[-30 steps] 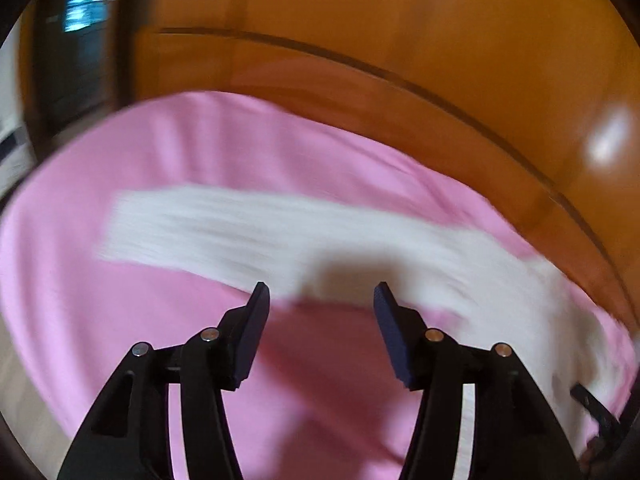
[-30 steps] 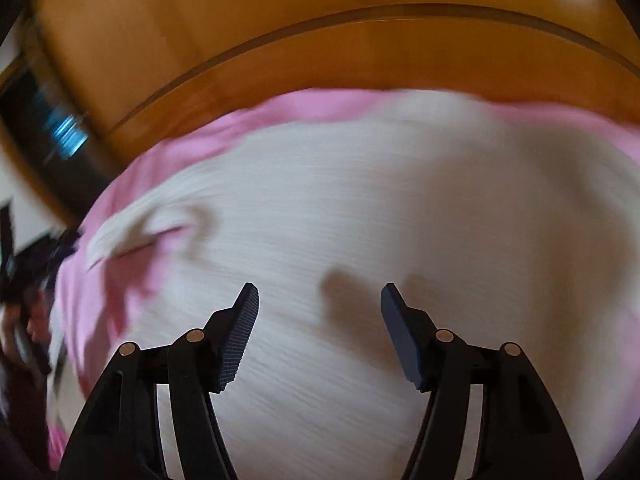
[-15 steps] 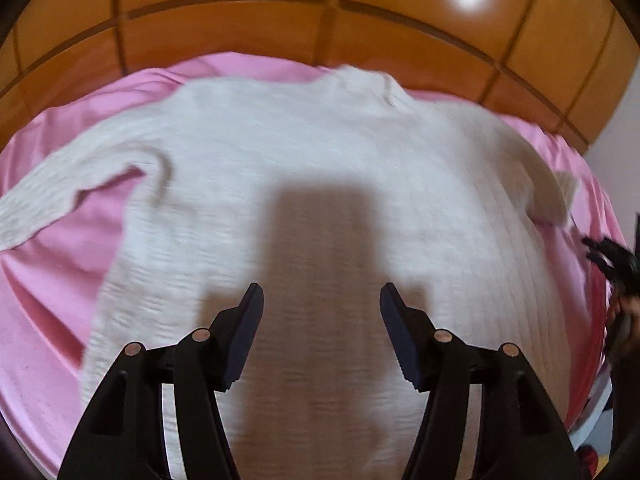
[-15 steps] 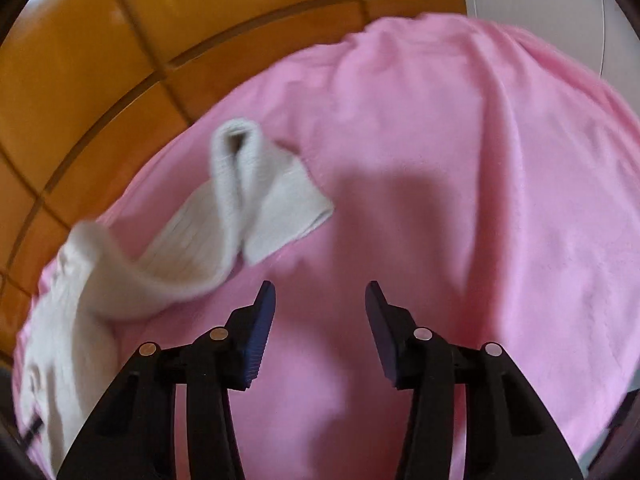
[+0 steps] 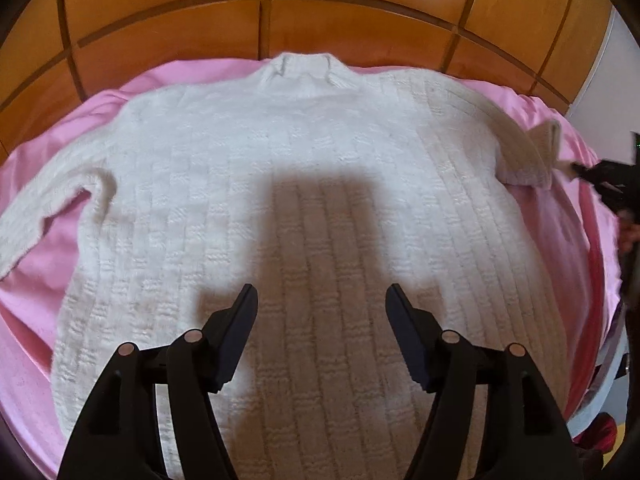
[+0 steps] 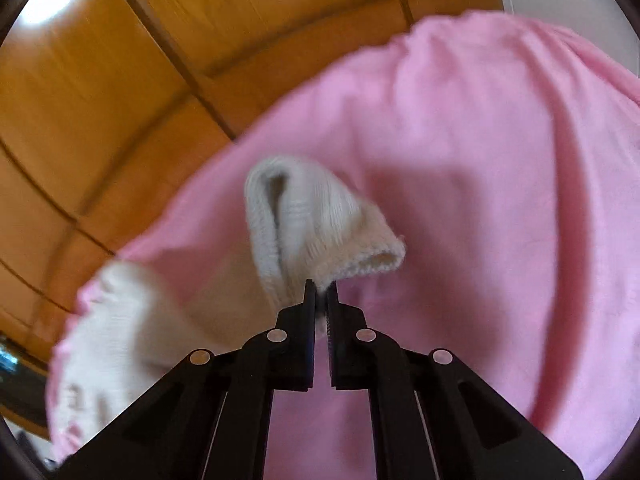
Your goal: Fold small clothes
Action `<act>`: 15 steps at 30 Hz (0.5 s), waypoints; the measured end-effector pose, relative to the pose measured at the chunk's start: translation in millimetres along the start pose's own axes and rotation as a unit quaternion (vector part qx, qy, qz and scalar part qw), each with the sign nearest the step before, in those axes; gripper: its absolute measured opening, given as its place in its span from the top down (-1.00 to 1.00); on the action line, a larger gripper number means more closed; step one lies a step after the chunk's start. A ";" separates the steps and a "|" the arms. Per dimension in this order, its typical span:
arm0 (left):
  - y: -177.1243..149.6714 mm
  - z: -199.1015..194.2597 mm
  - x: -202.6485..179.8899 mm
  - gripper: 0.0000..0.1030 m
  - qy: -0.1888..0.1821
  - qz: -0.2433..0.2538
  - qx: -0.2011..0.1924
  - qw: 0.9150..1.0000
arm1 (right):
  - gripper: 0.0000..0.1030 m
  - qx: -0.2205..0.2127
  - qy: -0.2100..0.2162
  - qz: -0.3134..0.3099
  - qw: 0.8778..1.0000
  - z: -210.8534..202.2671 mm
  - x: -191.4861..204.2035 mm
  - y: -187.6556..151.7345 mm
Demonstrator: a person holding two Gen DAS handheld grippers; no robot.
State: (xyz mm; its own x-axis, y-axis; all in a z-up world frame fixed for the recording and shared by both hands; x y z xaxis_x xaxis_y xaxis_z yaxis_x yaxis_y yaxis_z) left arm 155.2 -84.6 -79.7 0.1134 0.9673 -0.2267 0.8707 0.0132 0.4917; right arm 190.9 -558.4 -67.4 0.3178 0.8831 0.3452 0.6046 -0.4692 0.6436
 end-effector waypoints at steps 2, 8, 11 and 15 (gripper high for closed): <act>-3.4 1.3 -0.3 -0.28 -0.009 -0.003 0.004 1.000 | 0.92 -0.043 0.029 0.017 0.998 -48.3 2.7 6.8; -4.6 0.3 -6.1 -0.30 -0.028 0.005 0.003 1.000 | 0.94 -0.145 0.063 0.064 0.985 -153.5 3.3 21.7; -4.4 -2.0 -8.3 -0.31 -0.038 0.007 0.002 0.999 | 0.95 -0.182 0.044 0.067 0.980 -183.8 3.5 30.4; -0.7 -7.0 -11.2 -0.36 -0.045 0.013 -0.004 0.999 | 0.97 -0.199 0.015 0.054 0.978 -203.4 2.4 35.8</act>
Point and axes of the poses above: each gripper's, at about its wrist camera, not at the fingertips, and z roughly the way its jaws point, x to its left, y to its top, the point moved 3 cm from there along z, roughly the way its jaws point, and after that the axes turned 10 degrees about -z, right-handed, at the moved point
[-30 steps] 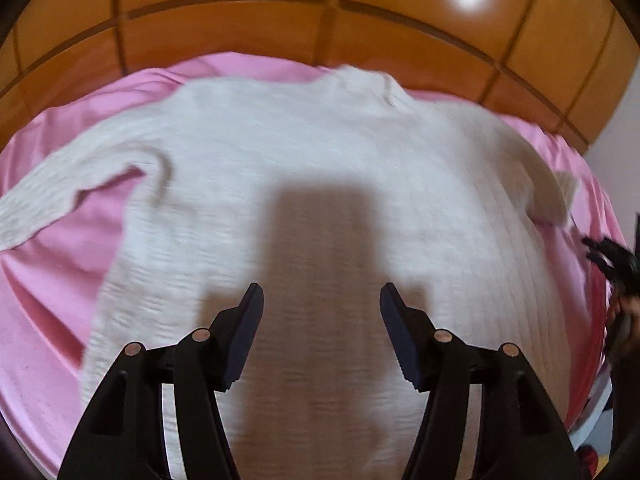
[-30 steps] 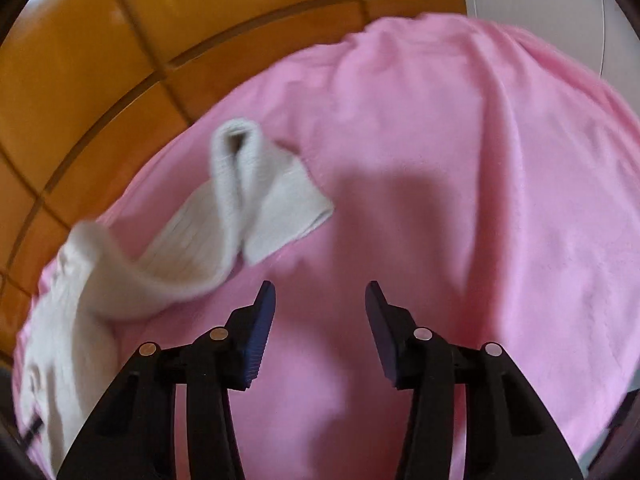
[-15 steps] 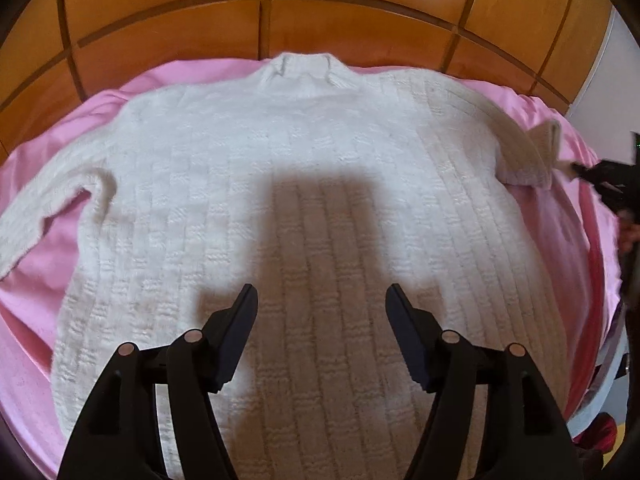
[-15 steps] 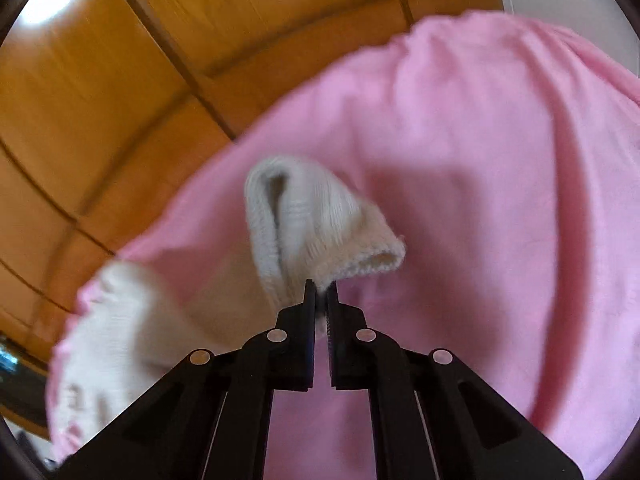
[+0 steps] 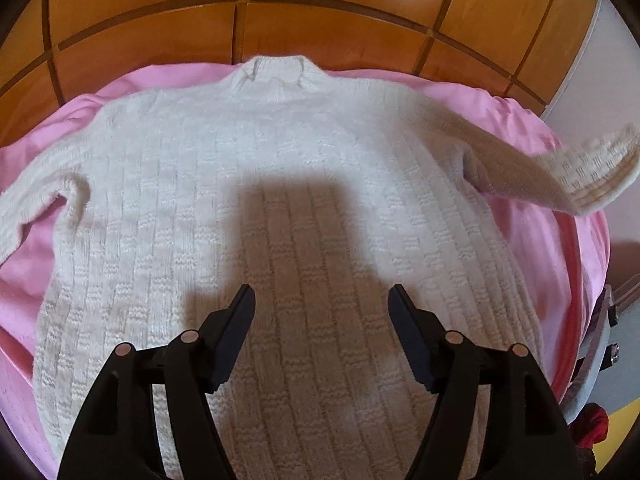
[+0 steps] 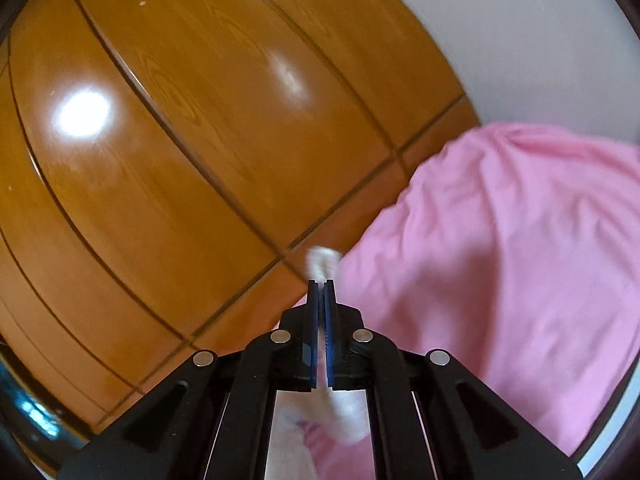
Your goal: Fold small clothes
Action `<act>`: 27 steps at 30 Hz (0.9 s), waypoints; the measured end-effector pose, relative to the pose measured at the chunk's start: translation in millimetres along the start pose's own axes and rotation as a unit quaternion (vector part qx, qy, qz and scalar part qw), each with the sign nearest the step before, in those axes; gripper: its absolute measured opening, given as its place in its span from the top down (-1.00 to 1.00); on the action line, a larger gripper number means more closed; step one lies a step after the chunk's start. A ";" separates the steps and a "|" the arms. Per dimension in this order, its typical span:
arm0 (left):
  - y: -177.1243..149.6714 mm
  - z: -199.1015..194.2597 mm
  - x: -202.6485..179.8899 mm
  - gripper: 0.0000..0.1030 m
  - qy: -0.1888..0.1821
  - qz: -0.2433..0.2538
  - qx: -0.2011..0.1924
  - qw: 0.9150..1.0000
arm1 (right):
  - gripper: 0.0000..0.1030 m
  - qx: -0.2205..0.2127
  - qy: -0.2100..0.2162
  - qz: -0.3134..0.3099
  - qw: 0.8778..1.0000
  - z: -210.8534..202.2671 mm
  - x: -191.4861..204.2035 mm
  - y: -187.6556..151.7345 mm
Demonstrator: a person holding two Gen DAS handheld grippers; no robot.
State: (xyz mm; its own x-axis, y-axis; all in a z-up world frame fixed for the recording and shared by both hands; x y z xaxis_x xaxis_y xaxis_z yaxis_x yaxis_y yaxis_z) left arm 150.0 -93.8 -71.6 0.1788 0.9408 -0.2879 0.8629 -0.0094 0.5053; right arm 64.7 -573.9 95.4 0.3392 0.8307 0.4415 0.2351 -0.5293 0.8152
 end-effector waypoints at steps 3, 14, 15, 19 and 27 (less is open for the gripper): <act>1.6 -0.4 -1.2 -0.37 -0.002 0.000 -0.001 1.000 | 0.97 0.003 -0.054 -0.023 0.998 1.4 -7.4 5.8; -2.7 7.1 0.0 -0.37 0.002 -0.008 0.010 1.000 | 0.98 0.063 -0.181 0.100 0.976 58.9 -128.7 17.1; -2.4 7.7 -1.2 -0.37 0.000 -0.004 0.010 1.000 | 0.98 0.062 -0.183 0.093 0.977 54.6 -128.7 15.5; 3.2 16.4 -7.8 -0.39 -0.009 0.011 0.017 1.000 | 0.98 0.056 -0.184 0.106 0.976 22.9 -135.7 1.0; 29.2 33.1 -44.0 -0.40 -0.036 0.026 0.015 0.999 | 1.00 0.055 -0.205 0.121 0.970 25.2 -164.6 16.1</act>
Point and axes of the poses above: each gripper's, at about its wrist camera, not at the fingertips, and z roughly the way its jaws point, x to its left, y to its top, the point moved 3 cm from there along z, roughly the way its jaws point, and after that the axes turned 10 degrees about -z, right-handed, at the moved point
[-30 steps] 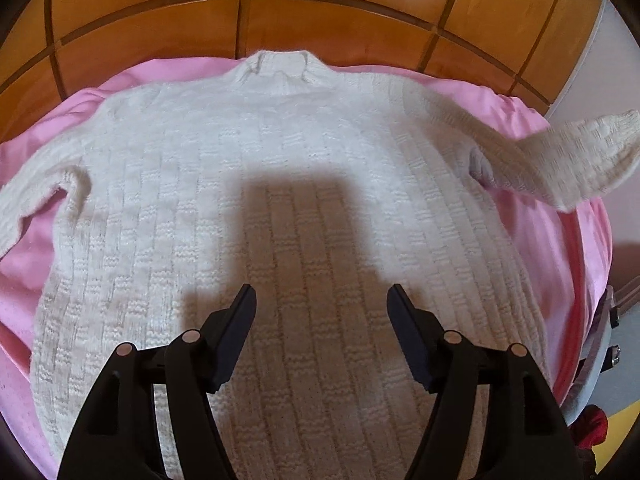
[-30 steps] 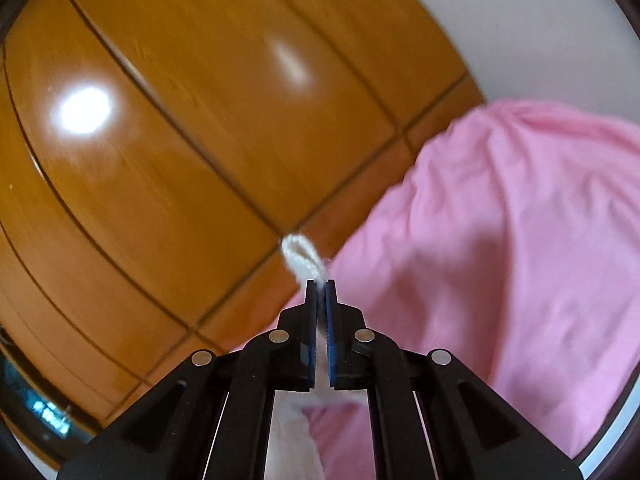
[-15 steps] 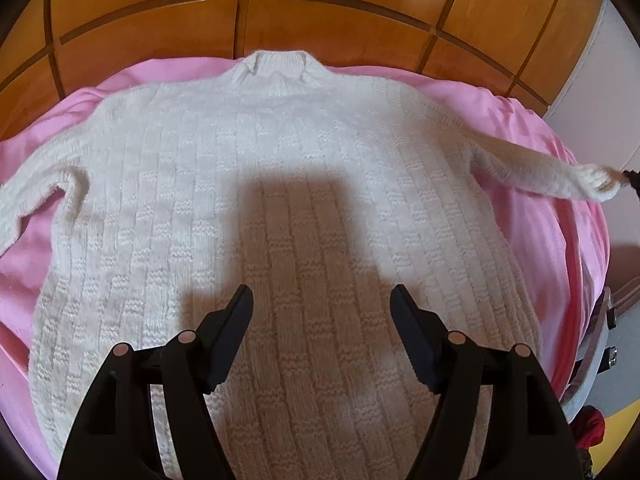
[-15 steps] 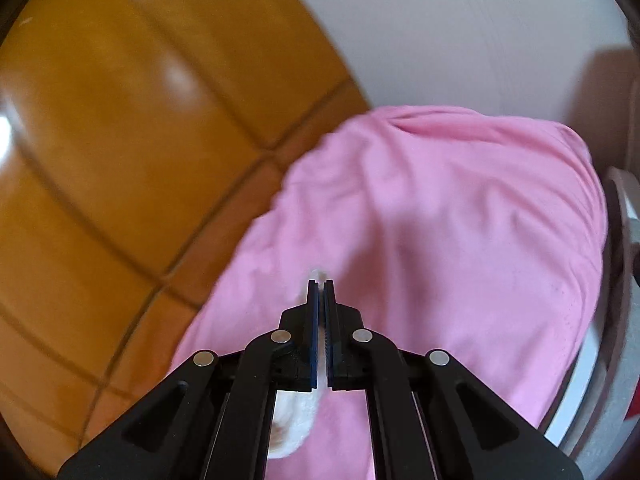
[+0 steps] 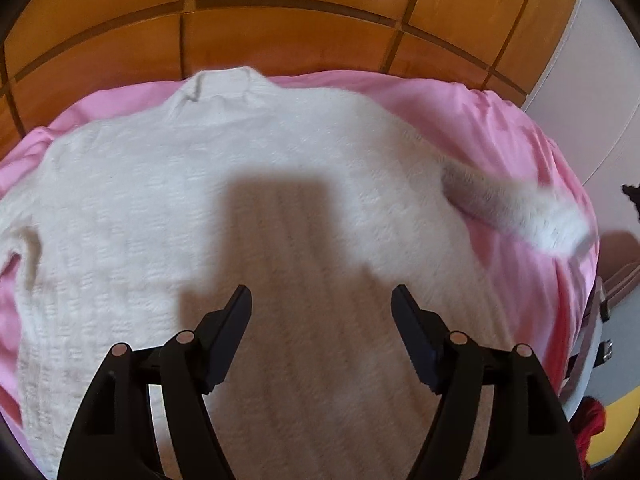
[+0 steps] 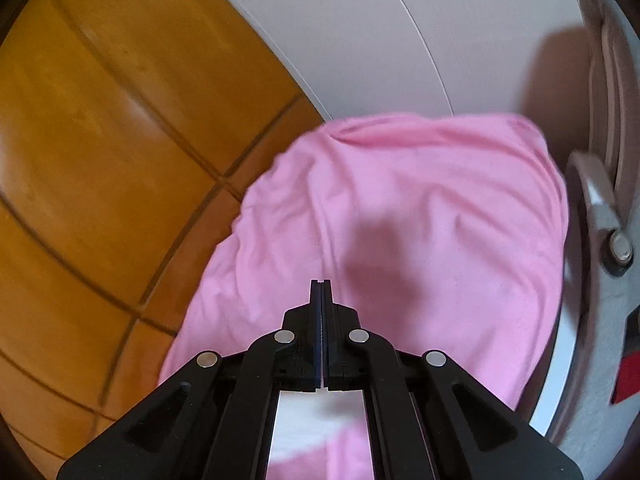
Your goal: Fold small clothes
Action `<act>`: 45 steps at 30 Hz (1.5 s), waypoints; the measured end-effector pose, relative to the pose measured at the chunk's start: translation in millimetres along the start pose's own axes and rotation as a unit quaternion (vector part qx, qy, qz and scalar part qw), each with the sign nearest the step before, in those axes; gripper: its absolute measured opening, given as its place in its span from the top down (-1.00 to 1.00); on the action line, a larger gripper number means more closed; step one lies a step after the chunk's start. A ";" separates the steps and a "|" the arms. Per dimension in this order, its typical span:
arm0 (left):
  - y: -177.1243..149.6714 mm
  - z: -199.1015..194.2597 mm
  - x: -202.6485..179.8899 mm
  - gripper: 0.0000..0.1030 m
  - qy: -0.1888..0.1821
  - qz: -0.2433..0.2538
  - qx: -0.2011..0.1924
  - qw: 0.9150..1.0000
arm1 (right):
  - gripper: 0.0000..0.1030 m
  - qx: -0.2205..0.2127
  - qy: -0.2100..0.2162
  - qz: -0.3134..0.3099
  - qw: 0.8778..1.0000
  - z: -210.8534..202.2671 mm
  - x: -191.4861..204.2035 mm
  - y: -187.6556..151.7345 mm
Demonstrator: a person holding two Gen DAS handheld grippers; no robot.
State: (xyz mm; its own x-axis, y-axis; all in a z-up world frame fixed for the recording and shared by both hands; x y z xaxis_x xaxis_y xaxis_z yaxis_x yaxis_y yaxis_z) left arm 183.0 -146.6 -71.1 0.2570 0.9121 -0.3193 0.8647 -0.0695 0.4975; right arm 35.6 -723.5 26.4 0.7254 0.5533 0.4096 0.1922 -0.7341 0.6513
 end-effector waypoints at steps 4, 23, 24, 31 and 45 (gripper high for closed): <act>-6.6 4.0 -8.1 -0.45 -0.004 0.002 0.006 1.000 | 0.94 0.043 0.008 -0.025 0.999 39.7 2.1 -13.1; -36.7 -7.6 35.1 -0.49 0.029 -0.034 0.009 0.999 | 0.86 0.113 0.054 -0.010 0.992 93.9 15.4 -119.9; -36.9 -7.9 37.6 -0.49 0.029 -0.039 0.010 0.999 | 0.87 0.075 0.066 -0.037 0.994 79.1 33.3 -98.9; -39.7 -6.1 42.4 -0.51 0.031 -0.044 0.010 0.999 | 0.87 0.016 -0.031 -0.155 0.987 78.1 73.6 -38.7; -36.8 -26.6 80.9 -0.51 0.054 -0.075 -0.020 0.996 | -0.31 0.067 -0.051 -0.233 0.969 85.0 95.9 -88.8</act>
Point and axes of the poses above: each gripper's, at about its wrist camera, not at the fingertips, and z roughly the way its jaws point, x to its left, y to its top, the point moved 3 cm from there along z, roughly the way its jaws point, and after that the axes turned 10 degrees about -z, right-handed, at the moved point
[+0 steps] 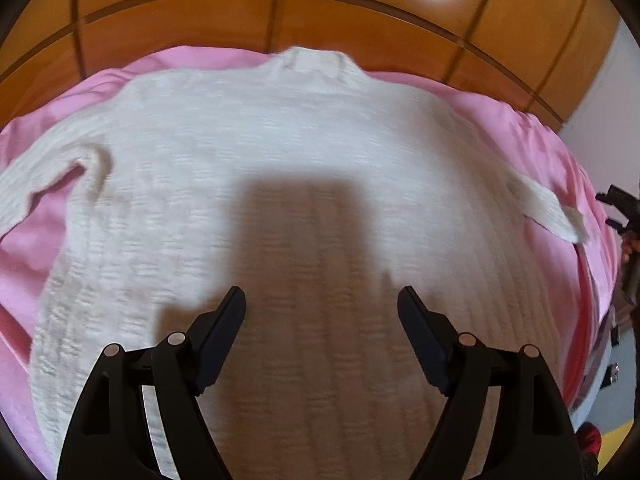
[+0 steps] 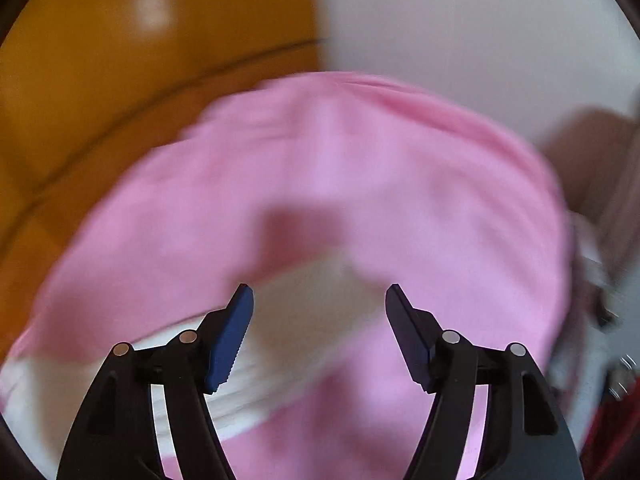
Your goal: Fold small clothes
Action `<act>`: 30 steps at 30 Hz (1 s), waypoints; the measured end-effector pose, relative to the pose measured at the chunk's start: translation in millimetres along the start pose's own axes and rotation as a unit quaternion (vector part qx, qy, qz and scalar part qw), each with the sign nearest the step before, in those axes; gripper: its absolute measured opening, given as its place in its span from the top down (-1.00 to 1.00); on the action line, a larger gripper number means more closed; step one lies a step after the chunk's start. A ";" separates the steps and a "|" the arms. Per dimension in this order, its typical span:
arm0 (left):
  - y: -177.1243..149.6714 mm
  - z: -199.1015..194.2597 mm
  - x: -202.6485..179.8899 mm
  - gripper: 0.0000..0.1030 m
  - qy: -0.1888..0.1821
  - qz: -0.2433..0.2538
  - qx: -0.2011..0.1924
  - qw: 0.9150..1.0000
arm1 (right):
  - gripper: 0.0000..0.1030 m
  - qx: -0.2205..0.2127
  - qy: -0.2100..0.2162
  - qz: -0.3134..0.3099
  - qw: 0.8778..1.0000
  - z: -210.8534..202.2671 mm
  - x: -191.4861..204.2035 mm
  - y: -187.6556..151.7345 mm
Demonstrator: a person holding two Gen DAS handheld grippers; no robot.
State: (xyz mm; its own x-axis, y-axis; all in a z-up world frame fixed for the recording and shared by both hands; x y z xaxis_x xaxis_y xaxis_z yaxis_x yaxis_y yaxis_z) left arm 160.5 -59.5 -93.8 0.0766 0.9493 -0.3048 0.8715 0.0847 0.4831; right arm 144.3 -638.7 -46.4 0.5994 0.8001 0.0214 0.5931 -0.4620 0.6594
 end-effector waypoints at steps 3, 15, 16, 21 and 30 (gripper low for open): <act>4.0 0.3 15.7 -0.51 0.006 -0.024 -0.002 1.000 | -0.31 0.024 0.147 -0.102 0.984 10.5 98.7 -3.6; 18.2 3.0 64.0 -0.51 0.047 -0.064 -0.027 0.997 | 0.33 0.137 0.220 -0.263 0.929 111.0 317.4 -19.3; 17.7 5.1 68.0 -0.51 0.049 -0.068 -0.027 0.996 | 0.78 0.134 0.213 -0.272 0.929 110.8 325.5 -18.0; 26.3 20.3 65.7 -0.55 0.065 -0.064 -0.031 0.995 | 0.88 0.068 0.149 -0.300 0.940 101.9 342.0 0.7; 36.4 10.4 67.4 -0.64 0.066 -0.066 -0.033 0.995 | 0.52 0.070 0.152 -0.244 0.955 113.0 327.2 6.0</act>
State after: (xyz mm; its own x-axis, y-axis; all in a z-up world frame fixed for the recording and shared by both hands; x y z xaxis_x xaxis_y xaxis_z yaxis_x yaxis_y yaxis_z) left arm 202.4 4.4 -105.3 -0.1050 0.9595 -0.2614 0.8354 0.2277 0.5002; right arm 404.8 -422.9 -120.4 0.0614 0.9976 -0.0308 0.8412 -0.0351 0.5396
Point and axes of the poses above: each gripper's, at about its wrist camera, not at the fingertips, and z roughly the way its jaws point, x to its left, y to its top, the point moved 3 cm from there along z, roughly the way its jaws point, and after that the axes turned 10 degrees about -z, right-handed, at the moved point
